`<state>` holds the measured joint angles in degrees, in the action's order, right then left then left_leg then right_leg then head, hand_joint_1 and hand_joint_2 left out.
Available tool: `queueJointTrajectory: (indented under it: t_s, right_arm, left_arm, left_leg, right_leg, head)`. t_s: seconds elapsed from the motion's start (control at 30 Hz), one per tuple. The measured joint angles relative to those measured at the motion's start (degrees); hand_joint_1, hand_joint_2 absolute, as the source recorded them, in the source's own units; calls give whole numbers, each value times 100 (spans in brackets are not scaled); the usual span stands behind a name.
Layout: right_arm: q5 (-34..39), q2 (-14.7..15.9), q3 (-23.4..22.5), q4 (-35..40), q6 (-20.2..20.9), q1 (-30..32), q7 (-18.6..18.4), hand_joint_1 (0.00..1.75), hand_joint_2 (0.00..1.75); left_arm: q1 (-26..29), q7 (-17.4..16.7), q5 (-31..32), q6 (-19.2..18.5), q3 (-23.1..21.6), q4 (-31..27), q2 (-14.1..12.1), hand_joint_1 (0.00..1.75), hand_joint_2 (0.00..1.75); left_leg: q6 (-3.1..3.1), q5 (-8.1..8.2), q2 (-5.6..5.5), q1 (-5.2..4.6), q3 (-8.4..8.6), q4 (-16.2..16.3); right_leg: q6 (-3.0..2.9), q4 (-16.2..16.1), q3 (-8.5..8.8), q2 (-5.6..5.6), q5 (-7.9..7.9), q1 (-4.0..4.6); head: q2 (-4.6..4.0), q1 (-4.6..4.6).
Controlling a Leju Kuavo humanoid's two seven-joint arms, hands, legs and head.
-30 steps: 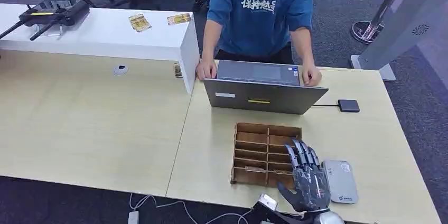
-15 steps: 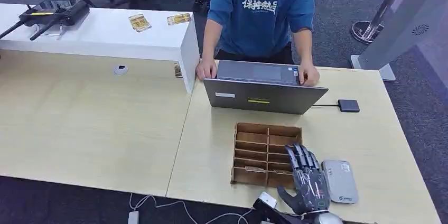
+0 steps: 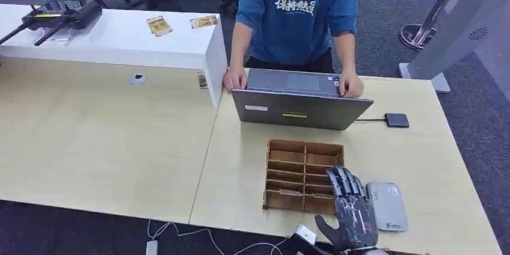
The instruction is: Pass the card to the sensor for recognition and then transmit it.
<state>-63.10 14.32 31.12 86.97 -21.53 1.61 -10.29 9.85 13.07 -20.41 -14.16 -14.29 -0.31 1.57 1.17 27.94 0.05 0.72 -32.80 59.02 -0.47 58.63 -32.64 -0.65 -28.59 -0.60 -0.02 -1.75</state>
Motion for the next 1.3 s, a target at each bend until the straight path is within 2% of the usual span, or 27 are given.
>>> queueJointTrajectory:
  t_s: [0.53, 1.3]
  right_arm:
    - [4, -22, -28, 53, -94, 115, -35, 0, 175]
    - [227, -267, -26, -649, -59, -86, 109, 0, 175]
  left_arm:
    - [1, 0, -74, 2, 2, 0, 11, 0, 0]
    - [1, 0, -50, -44, 0, 0, -31, 0, 0]
  left_leg:
    - [0, 0, 0, 0, -1, 0]
    - [0, 0, 0, 0, -1, 0]
  right_leg:
    - [0, 0, 1, -1, 0, 0]
    - [0, 0, 2, -1, 0, 0]
  head:
    - [0, 0]
    - [0, -2]
